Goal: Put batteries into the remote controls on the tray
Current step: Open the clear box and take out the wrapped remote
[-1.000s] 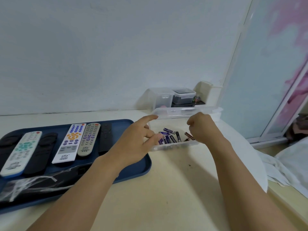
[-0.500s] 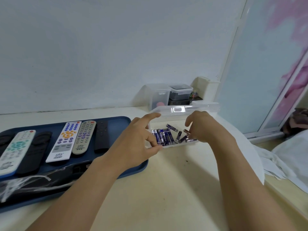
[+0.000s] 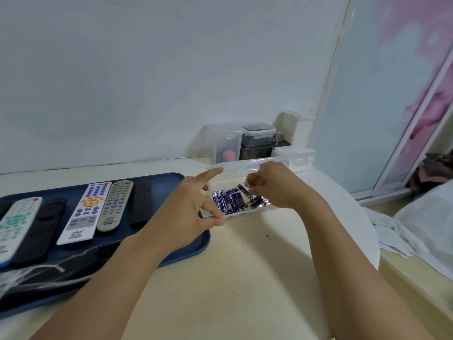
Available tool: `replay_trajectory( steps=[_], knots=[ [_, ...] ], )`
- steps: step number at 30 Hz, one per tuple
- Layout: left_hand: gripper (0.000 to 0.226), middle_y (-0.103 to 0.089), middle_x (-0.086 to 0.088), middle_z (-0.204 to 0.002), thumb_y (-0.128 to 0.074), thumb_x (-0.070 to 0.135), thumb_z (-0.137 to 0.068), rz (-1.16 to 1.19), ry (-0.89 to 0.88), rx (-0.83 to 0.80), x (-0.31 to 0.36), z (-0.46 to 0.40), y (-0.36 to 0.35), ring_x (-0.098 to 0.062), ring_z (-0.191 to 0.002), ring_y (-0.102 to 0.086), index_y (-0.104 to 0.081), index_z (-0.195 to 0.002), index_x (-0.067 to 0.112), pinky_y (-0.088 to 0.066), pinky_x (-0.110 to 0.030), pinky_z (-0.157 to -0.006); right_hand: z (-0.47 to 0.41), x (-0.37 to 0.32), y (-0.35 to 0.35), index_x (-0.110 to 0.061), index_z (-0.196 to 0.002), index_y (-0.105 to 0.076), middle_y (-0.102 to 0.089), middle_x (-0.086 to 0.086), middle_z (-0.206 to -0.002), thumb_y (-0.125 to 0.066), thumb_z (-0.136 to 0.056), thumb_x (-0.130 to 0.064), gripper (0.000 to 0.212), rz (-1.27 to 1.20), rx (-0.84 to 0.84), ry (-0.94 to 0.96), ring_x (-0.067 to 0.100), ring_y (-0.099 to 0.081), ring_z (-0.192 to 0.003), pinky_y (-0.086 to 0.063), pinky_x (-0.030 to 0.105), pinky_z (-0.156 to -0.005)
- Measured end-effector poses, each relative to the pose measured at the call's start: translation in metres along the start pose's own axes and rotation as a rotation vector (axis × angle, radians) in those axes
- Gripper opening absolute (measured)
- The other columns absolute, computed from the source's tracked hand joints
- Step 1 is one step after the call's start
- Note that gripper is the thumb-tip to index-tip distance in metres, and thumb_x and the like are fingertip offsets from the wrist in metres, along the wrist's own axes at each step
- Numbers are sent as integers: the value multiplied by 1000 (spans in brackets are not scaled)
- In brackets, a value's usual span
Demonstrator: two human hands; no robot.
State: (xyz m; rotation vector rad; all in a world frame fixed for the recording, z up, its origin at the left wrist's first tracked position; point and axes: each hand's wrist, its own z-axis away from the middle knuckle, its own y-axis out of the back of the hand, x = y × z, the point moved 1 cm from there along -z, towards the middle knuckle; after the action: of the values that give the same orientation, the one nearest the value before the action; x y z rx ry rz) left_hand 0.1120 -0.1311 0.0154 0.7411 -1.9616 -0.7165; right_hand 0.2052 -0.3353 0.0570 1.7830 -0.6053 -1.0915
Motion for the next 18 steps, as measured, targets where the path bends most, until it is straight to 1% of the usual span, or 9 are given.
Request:
replay_trajectory(
  steps=[2,3,4,6,8,10,13,15,18],
  knots=[
    [15,-35,35,-150,-89,26,-73,-7,-16,4,0,0,0,2,-118,-42,-83,-83,36,-37,-12,-91,5,-17,-7,-26,-108,-67,-70,-4,-89,-69,-92,-17,18,-146,-119,95,10,-67,-80,-52,21,-72],
    [16,-36,34,-151,-89,25,-73,-7,-25,2,0,0,0,5,-117,-42,-82,-81,37,-36,-12,-91,6,-25,-14,-29,-117,-65,-67,-10,-83,-66,-94,-18,26,-148,-183,147,-2,-62,-72,-47,11,-66],
    [17,-36,34,-150,-89,23,-73,-4,-28,-2,0,0,0,6,-117,-41,-82,-78,38,-35,-13,-91,6,-31,-20,-30,-120,-63,-62,-15,-76,-63,-95,-19,27,-99,-224,190,-7,-56,-65,-41,7,-60],
    [19,-36,33,-150,-89,21,-74,2,-18,1,1,0,0,7,-115,-43,-81,-76,38,-35,-14,-91,3,-38,-30,-20,-110,-67,-54,-15,-68,-60,-96,-16,17,-21,-241,243,-4,-50,-59,-36,10,-57],
    [20,-37,30,-150,-88,18,-75,23,3,21,2,0,1,8,-113,-45,-82,-78,38,-35,-8,-89,0,-41,-35,-14,-100,-71,-52,-14,-64,-59,-94,-13,13,-25,-235,253,3,-46,-57,-34,16,-58],
    [22,-38,26,-150,-87,17,-75,58,15,42,2,0,1,8,-111,-47,-82,-81,37,-37,-7,-90,-3,-43,-36,-15,-98,-70,-52,-15,-65,-59,-94,-12,12,-9,-226,239,3,-47,-58,-34,19,-60],
    [21,-40,21,-152,-87,18,-75,98,24,62,3,0,0,5,-110,-50,-82,-82,38,-41,-18,-98,-5,-44,-36,-21,-104,-63,-50,-15,-65,-60,-94,-13,13,-76,-215,226,-3,-50,-55,-35,12,-57],
    [19,-40,20,-154,-87,20,-76,114,49,68,1,0,0,6,-111,-50,-82,-82,37,-40,-22,-102,-6,-43,-37,-20,-102,-59,-51,-10,-63,-60,-94,-12,11,-147,-238,209,1,-46,-51,-35,13,-57],
    [16,-39,16,-156,-85,21,-79,116,75,67,-2,-1,0,4,-115,-52,-81,-84,36,-39,-18,-102,-7,-41,-35,-18,-98,-57,-56,-6,-62,-58,-96,-12,7,-186,-208,198,4,-47,-52,-37,14,-56]
  ],
)
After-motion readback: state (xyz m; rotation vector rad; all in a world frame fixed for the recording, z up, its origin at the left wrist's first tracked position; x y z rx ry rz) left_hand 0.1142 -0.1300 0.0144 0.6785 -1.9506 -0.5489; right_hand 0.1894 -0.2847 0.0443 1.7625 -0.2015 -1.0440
